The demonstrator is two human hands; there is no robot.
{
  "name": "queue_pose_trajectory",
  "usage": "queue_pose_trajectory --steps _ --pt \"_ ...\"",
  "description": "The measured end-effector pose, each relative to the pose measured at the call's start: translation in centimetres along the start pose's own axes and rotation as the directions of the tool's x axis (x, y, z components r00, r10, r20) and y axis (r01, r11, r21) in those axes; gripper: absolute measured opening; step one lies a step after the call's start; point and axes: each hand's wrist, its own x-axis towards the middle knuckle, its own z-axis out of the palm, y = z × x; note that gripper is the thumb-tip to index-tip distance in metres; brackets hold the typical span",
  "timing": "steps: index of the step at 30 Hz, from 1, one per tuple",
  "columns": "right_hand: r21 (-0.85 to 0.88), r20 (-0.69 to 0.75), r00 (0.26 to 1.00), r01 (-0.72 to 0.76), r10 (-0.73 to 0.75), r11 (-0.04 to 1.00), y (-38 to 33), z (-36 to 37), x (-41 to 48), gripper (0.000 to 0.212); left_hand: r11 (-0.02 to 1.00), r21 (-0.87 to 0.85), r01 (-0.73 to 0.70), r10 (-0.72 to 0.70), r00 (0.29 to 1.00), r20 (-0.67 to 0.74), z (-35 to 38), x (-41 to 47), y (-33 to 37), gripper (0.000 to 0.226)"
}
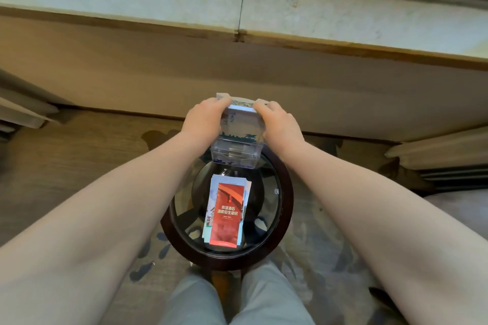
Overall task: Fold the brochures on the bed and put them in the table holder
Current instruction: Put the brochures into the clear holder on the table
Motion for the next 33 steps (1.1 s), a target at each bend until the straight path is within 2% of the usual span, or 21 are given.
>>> queue_pose_trajectory --steps 6,9,15,20,23,25,28,30,33 --pt "0.052 0.026 0.999 -0.043 0.042 0.998 0.0 2.4 -0.3 0.055 0.990 -0.014 0.142 -0.141 0.989 0.045 2.5 -0.2 -0.1 0.043" --pt "0.050 0.046 0.997 -0.062 0.060 0.997 0.1 3.5 -0.1 0.057 0.987 -0.025 0.158 -0.156 0.986 0.058 3.6 -0.3 -0.6 0.045" --pt "0.089 0.127 0.980 -0.165 0.153 0.982 0.1 5.8 -0.3 0.058 0.987 0.001 0.162 -0.161 0.979 0.122 5.6 -0.3 -1.6 0.031" --pt "0.070 0.110 0.976 -0.199 0.191 0.978 0.3 6.7 -0.3 0.059 0.986 -0.034 0.163 -0.159 0.984 0.079 7.4 -0.4 -2.1 0.036" --pt "-0.043 0.110 0.978 -0.176 0.180 0.983 0.2 6.9 0.4 0.064 0.988 0.018 0.154 -0.155 0.984 0.085 7.9 -0.3 -2.0 0.052" --pt "-0.084 0.087 0.980 -0.174 0.181 0.981 0.0 7.1 0.8 0.070 0.985 0.148 0.086 -0.095 0.994 0.056 8.4 -0.5 -1.7 0.073" --pt "-0.137 -0.021 0.992 -0.124 0.122 0.983 0.2 7.5 0.8 0.097 0.955 0.290 -0.057 0.052 0.998 0.028 8.7 -1.3 -1.2 0.091" --pt "-0.211 -0.062 0.997 -0.050 0.037 0.976 0.4 7.5 0.4 0.107 0.936 0.337 -0.104 0.103 0.994 0.019 9.0 -2.0 -1.2 0.096" --pt "-0.332 0.035 0.998 0.054 -0.045 0.942 0.4 7.5 -0.7 0.105 0.913 0.386 -0.129 0.118 0.992 0.053 9.1 -2.8 -1.6 0.104"
